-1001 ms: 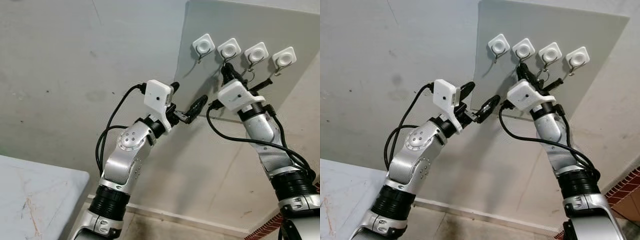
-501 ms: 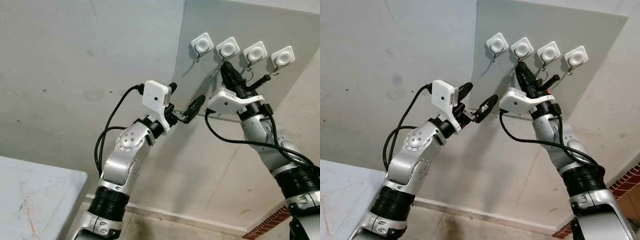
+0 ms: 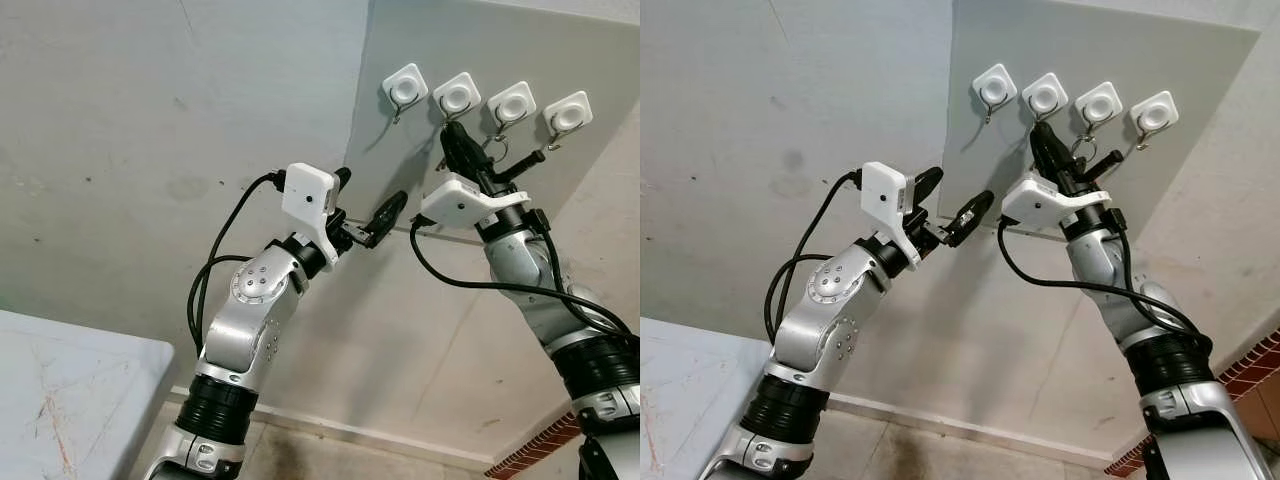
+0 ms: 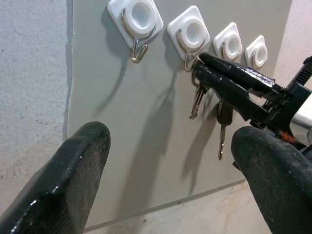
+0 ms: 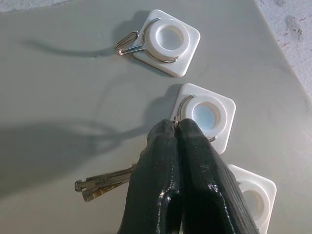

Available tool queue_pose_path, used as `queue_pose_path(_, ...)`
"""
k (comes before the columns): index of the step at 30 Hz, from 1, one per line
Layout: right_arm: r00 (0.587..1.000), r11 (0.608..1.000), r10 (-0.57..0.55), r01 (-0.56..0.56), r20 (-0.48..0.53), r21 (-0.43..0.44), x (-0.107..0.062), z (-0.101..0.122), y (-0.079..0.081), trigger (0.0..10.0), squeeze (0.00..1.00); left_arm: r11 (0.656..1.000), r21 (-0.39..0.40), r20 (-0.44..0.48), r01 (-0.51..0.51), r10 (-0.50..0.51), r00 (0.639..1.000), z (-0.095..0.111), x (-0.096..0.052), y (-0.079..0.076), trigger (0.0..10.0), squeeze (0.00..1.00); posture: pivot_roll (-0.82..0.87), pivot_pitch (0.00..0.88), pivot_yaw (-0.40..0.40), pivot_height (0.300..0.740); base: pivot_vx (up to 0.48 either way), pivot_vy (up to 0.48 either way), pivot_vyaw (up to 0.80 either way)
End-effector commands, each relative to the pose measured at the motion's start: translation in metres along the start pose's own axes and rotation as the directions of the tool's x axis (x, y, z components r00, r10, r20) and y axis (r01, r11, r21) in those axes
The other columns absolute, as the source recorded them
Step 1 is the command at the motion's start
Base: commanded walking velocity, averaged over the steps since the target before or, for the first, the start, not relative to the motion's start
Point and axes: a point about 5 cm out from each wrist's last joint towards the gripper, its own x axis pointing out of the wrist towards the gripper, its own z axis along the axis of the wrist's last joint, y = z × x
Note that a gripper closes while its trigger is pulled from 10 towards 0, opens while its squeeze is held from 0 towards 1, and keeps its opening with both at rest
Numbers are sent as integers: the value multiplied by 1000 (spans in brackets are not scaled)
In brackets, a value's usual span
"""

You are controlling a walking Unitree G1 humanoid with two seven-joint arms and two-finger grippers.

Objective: Hang keys on a hook

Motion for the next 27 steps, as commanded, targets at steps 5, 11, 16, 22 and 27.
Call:
queue_pose_path(5,998,999,49,-49,44,-5,0,7,6,10000,0,1000,-4,14,7,-7,1000,4,1,-3,10000,0,5,26,-64,740,0,0,0)
queue_pose_path(11,995,990,99,-101,-25,-99,-1,-5,11,10000,0,1000,-7,17,6,-6,1000,5,2,-4,10000,0,5,24,-64,740,0,0,0)
queue_pose_path(16,991,980,119,-127,-56,-152,-2,-10,14,10000,0,1000,-12,19,6,-6,1000,5,2,-4,10000,0,4,25,-65,740,0,0,0)
queue_pose_path(22,992,971,115,-125,-57,-205,-2,-9,16,10000,0,1000,-17,19,2,-1,1000,5,2,-4,10000,0,5,31,-69,740,0,0,0)
queue_pose_path(27,994,975,85,-98,-69,-200,-2,-12,13,10000,0,1000,-23,19,-5,5,1000,5,1,-3,10000,0,8,36,-72,740,0,0,0)
